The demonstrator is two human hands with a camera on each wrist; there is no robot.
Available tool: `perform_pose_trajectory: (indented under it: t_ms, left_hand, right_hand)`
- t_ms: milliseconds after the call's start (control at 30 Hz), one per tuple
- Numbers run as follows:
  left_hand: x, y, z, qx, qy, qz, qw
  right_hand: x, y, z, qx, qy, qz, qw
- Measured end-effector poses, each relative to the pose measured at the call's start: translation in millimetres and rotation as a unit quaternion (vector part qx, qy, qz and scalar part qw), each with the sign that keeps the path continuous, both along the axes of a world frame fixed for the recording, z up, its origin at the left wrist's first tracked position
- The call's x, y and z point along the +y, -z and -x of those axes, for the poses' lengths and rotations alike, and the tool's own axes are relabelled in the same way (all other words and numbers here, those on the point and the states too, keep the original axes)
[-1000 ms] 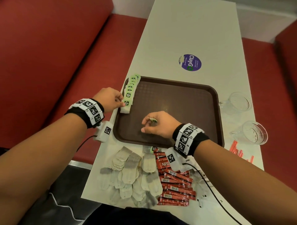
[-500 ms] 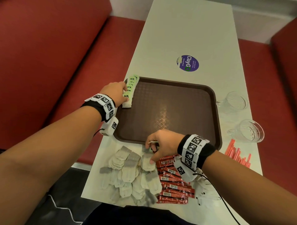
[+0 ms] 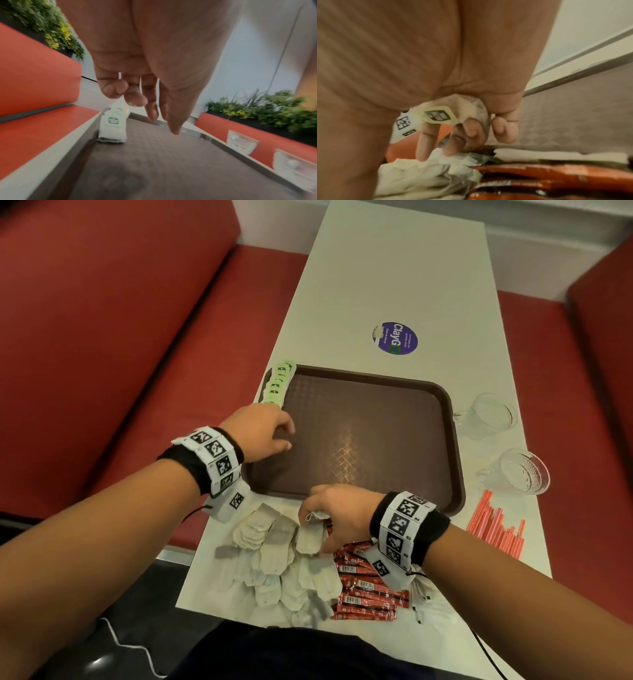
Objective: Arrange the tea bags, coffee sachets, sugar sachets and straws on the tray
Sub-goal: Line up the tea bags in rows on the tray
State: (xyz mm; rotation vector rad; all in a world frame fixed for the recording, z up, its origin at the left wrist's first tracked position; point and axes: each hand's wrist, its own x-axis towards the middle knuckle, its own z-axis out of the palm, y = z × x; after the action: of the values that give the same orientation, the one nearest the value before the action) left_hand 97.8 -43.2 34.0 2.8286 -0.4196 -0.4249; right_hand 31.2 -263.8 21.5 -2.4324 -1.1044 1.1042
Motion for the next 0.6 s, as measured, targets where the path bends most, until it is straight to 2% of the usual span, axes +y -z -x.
perform_pose_trajectory:
  t_ms: [200,333,500,600]
  left_hand:
    - [-2,-9,50,0.081,0.09,0.08,0.989]
    - [-5,-2,75,0.135,0.159,0.043,0.977]
    - [-24,15,100,0.107,0.22,-0.011,0.969]
    - [-30,22,104,0.039,0.228,-0.036,0.972]
  right_hand:
    - [-3,0,6,-0.018,0.032,-0.068,0.997]
    - [0,0,7,-0.026,0.046,-0.043,0.998]
    - [1,1,9,-0.035,0.086,-0.022,0.995]
    - [1,2,8,-0.035,0.097,-0.021,0.994]
